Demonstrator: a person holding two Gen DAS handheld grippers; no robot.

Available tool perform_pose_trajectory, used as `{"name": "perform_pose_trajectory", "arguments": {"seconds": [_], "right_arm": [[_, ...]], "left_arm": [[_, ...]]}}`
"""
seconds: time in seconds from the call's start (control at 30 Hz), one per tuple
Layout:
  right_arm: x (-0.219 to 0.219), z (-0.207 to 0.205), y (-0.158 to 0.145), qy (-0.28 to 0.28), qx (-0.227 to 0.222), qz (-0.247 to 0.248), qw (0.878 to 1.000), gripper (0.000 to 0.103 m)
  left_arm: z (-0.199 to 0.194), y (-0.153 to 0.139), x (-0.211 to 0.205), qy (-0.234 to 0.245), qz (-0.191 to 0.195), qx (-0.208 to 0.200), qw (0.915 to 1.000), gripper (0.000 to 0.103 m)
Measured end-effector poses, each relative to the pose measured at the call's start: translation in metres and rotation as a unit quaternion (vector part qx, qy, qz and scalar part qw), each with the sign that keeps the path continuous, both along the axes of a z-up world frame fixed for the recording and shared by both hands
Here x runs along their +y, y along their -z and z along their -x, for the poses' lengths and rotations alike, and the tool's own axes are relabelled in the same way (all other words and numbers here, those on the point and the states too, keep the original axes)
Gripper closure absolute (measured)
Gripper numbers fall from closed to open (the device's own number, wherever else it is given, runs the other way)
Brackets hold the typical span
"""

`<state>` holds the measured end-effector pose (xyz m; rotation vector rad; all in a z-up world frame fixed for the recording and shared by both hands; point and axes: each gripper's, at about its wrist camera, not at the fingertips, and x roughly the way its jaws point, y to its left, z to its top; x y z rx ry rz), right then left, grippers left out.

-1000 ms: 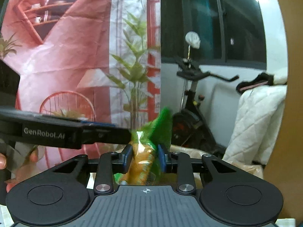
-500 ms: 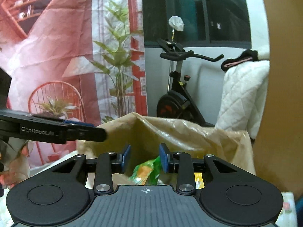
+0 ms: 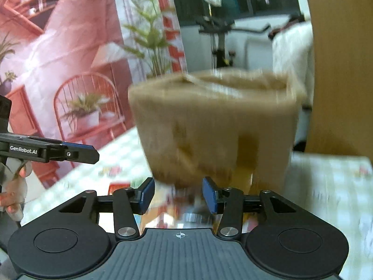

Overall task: Organize snacks
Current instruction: 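Move both tools back down to the orange snack bag, then close both tools on the orange snack bag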

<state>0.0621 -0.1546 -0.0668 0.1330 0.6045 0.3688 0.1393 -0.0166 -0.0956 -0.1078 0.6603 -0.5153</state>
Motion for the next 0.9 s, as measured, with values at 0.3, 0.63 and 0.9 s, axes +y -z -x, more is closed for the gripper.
{"name": "perform_pose_trajectory", "arguments": {"seconds": [0.3,0.63,0.9], "right_arm": [[0.019,0.053,0.057,-0.008,0.071,0.018,0.997,0.027],[0.008,0.065,0.073,0.012,0.122,-0.013,0.992,0.020],[0.012,0.057,0.080,0.019,0.135,-0.026,0.990,0.020]], "left_arm": [[0.020,0.058,-0.010,0.013,0.004,0.052,0.9986,0.050],[0.039,0.088,-0.025,0.047,-0.024,0.062,0.9967,0.043],[0.036,0.101,-0.028,0.055,-0.034,0.073,0.9952,0.036]]}}
